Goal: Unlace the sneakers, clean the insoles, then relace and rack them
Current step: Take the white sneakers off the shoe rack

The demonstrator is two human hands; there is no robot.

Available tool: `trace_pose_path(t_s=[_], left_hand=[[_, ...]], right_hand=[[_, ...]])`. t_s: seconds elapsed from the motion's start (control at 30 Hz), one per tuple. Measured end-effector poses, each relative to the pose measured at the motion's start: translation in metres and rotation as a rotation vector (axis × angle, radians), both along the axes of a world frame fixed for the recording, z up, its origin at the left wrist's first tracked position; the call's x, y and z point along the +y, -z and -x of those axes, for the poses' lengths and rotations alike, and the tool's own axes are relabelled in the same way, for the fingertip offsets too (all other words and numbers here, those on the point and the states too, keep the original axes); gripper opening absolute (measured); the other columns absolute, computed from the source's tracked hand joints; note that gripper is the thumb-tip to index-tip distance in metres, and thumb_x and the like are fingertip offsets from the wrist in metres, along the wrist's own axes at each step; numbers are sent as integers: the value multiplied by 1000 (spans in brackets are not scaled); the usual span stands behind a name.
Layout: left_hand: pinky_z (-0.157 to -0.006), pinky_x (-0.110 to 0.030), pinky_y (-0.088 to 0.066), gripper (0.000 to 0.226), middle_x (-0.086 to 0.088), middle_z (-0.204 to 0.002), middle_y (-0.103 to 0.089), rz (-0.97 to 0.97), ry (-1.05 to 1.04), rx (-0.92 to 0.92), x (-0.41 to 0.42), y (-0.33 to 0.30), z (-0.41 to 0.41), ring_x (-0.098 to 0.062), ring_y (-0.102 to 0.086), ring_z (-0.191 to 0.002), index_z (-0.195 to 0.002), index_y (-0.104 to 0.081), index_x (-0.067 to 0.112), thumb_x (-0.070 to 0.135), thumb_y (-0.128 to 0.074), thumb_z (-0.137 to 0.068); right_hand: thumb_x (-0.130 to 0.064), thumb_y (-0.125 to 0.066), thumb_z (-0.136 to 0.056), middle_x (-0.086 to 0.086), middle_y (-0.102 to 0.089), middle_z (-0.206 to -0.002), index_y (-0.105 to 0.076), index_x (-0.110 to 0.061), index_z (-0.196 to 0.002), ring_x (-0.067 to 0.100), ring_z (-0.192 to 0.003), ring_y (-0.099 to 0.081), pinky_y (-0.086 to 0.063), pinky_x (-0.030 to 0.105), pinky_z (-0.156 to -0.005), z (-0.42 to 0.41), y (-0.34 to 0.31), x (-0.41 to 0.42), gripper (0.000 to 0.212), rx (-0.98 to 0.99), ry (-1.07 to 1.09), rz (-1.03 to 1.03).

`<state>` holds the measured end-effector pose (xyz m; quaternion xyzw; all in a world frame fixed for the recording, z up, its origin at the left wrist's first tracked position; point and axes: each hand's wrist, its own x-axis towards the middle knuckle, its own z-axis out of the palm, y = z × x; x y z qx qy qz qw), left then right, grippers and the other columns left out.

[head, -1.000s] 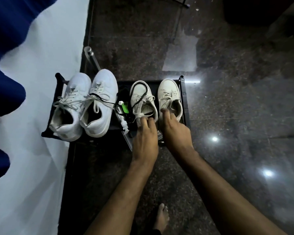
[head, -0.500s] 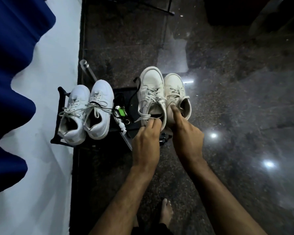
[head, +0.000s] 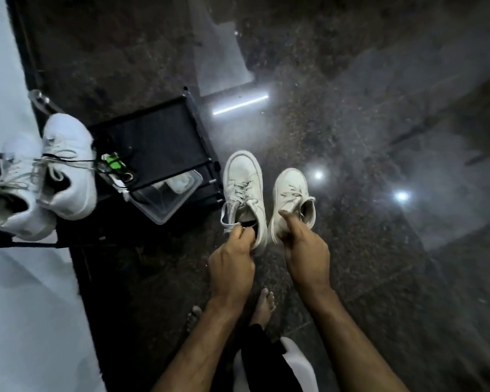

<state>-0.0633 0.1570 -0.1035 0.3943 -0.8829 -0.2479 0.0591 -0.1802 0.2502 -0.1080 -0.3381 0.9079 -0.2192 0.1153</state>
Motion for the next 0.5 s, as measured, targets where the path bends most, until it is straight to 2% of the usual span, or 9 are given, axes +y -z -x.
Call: trace_pose_path(t_s=[0.07,0.13,0.23,0.33,0.4,0.5], left_hand=[[-57,-40,-47,30,5,-101,-59,-79,-33,2,11,15,1,-29,-64,-82,-88,-49,22,4,-67,-71],[-61,-36,-43,35,7,-90,-59,-229,-104,58,18,36,5,-24,-60,-81,-84,-47,25,7,-75,-70],[-67,-28,-47,38,6,-81,-65,-490,-203,117,21,82,14,-17,-63,-75,-86,-52,29,15,-84,-72],[-72,-26,-47,23,4,-84,-69,-571,-263,56,28,151,29,-16,-65,-79,-97,-61,21,24,-78,-81],[-72,-28,-44,16,2,-86,-69,-669,-343,20,34,202,35,-20,-65,-83,-97,-62,19,28,-71,-88],[-79,-36,-51,11,-3,-91,-71,-797,-426,-5,47,288,44,-26,-67,-88,-94,-60,17,23,-68,-90]], right_hand=[[-17,-66,-80,-10,-70,-104,-58,-35,-120,21,-85,-67,-48,29,-64,5,12,19,45,-47,35,-16],[-14,-67,-80,-13,-70,-98,-63,-35,-111,13,-87,-67,-42,24,-64,13,28,35,37,-95,85,-29],[-12,-62,-81,-11,-70,-102,-65,-34,-110,14,-91,-65,-46,28,-69,28,64,52,36,-197,112,-104],[-6,-53,-81,-9,-69,-103,-66,-32,-106,17,-92,-65,-51,32,-75,46,126,64,38,-334,152,-185],[-4,-48,-81,-5,-69,-101,-68,-32,-99,18,-90,-66,-53,33,-78,60,175,68,39,-419,182,-250],[-1,-48,-79,3,-69,-101,-70,-27,-94,20,-89,-65,-51,29,-78,76,260,76,37,-483,178,-342]])
